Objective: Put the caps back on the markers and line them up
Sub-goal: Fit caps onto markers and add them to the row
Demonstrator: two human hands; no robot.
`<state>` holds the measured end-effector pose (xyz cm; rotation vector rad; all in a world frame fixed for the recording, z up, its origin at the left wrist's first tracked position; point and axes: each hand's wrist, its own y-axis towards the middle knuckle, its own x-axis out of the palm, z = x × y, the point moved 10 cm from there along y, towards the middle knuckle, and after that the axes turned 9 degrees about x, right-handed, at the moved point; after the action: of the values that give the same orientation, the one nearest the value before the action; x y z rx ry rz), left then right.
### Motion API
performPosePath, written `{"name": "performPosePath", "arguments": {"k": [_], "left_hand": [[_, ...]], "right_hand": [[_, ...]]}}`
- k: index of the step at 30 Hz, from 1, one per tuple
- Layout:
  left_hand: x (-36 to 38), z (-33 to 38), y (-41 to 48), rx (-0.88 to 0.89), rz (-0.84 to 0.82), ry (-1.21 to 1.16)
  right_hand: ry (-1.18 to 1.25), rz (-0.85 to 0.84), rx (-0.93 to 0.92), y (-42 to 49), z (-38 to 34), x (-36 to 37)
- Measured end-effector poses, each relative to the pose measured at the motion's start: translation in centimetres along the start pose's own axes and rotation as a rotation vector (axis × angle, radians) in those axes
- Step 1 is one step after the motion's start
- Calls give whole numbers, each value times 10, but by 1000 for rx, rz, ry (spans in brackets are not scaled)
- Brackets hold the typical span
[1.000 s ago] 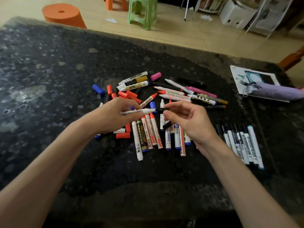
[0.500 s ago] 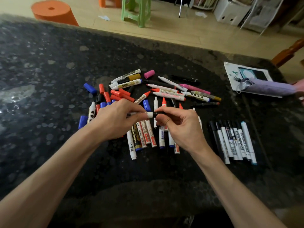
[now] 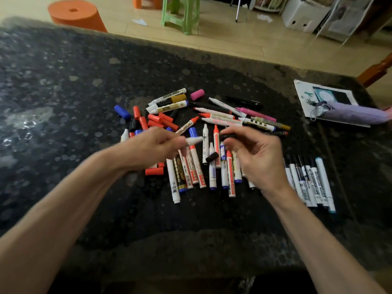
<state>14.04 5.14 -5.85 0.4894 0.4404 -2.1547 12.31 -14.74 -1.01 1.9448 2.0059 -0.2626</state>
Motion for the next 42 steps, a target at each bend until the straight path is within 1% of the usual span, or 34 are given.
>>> {"name": "performPosePath", "arguments": {"k": [2, 5, 6, 10, 12, 16, 21, 25, 29, 31, 34, 37, 39, 42], "left_hand": [[-15, -19, -8, -64, 54, -3], [-27, -30, -15, -112, 115, 48], [-31, -32, -16, -134, 148, 56], [-48, -29, -21, -147, 248, 140], [-51, -29, -25, -171, 251, 177], [-52, -43, -32, -286, 252, 283], [-53, -58, -35, -370, 261, 384], [-47, -67, -32, -407, 188, 439], [-46, -68, -29, -421, 151, 479], [-49, -61, -26, -380, 188, 367], [-48, -39, -20, -252, 295, 78], [-28, -19, -14, -215, 297, -159], [-13, -8, -6, -177, 264, -207], [1, 4, 2, -128, 222, -256]], "right_hand": [[-86, -1, 17, 4, 6, -9], [-460, -159, 77, 2, 31, 11], [-529, -182, 80, 2, 37, 16], [-589, -204, 137, 3, 42, 18], [-639, -223, 160, 2, 45, 19], [-711, -230, 166, 2, 48, 24], [-719, -178, 166, 4, 43, 21], [-710, -158, 152, 6, 39, 22], [-691, -147, 152, 4, 37, 22], [-671, -110, 130, 3, 32, 21], [-554, -72, 108, -1, 20, 24], [-317, -159, 148, -7, 12, 44], [-170, -186, 168, -9, 8, 53], [-84, -131, 139, -9, 4, 50]]}}
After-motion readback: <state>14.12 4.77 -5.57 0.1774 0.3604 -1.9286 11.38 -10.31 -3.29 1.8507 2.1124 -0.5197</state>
